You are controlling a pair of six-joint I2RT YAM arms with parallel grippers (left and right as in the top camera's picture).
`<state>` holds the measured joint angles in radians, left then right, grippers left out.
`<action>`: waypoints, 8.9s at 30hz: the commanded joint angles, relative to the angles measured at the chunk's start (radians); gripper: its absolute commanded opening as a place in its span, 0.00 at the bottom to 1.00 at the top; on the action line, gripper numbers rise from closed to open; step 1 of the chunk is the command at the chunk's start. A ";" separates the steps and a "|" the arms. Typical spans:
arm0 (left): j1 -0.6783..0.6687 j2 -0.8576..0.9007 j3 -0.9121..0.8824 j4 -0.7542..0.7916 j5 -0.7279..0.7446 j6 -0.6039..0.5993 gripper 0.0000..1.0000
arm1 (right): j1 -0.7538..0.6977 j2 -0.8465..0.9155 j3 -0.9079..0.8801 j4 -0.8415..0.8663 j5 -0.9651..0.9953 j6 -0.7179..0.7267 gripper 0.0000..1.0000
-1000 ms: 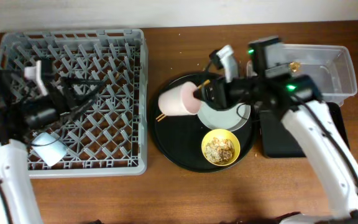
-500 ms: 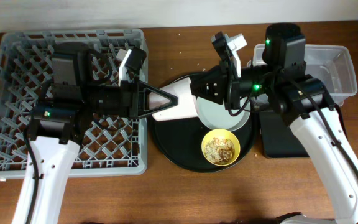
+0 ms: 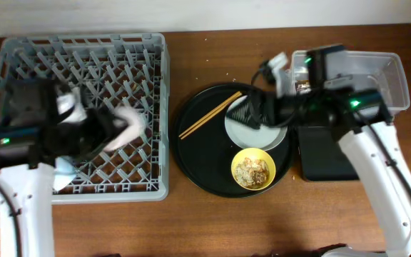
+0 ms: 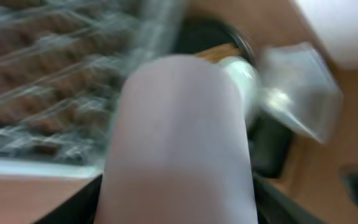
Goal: Sort waste into correct bins and load items into the dishwasher rack
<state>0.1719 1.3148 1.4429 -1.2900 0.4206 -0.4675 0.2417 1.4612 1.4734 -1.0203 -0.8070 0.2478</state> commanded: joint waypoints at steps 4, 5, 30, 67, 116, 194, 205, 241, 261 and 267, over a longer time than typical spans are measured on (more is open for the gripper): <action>0.101 -0.011 -0.072 -0.132 -0.463 -0.018 0.48 | 0.157 0.005 0.001 -0.061 0.372 -0.002 0.85; 0.101 -0.011 -0.120 -0.117 -0.479 -0.018 0.48 | 0.156 0.005 0.001 -0.080 0.378 -0.002 0.85; 0.184 0.164 -0.120 0.219 -0.679 -0.066 0.40 | 0.157 0.005 0.001 -0.115 0.397 0.001 0.86; -0.143 0.162 0.321 -0.163 0.290 0.753 0.99 | 0.403 0.549 -0.124 -0.086 0.775 0.060 0.22; -0.143 0.162 0.321 -0.163 0.290 0.753 0.99 | -0.747 0.044 -0.439 0.173 -0.366 -0.271 0.04; -0.625 0.932 0.319 0.601 -0.414 0.578 0.41 | -0.262 -1.454 -1.468 0.946 0.760 -0.450 0.98; -0.628 0.999 0.516 0.314 -0.304 0.577 0.28 | -0.262 -1.454 -1.468 0.946 0.760 -0.450 0.98; -0.658 1.214 0.682 0.151 -0.335 0.577 0.00 | -0.262 -1.454 -1.468 0.946 0.760 -0.450 0.98; -0.375 1.059 0.865 -0.179 -0.479 0.224 0.00 | -0.262 -1.454 -1.468 0.946 0.760 -0.450 0.98; -0.431 1.016 0.977 -0.277 -0.484 0.245 0.47 | -0.262 -1.454 -1.468 0.946 0.760 -0.450 0.99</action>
<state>-0.2424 2.3650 2.3154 -1.5269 -0.1074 -0.2279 -0.0135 0.0120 0.0128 -0.0731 -0.0486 -0.2058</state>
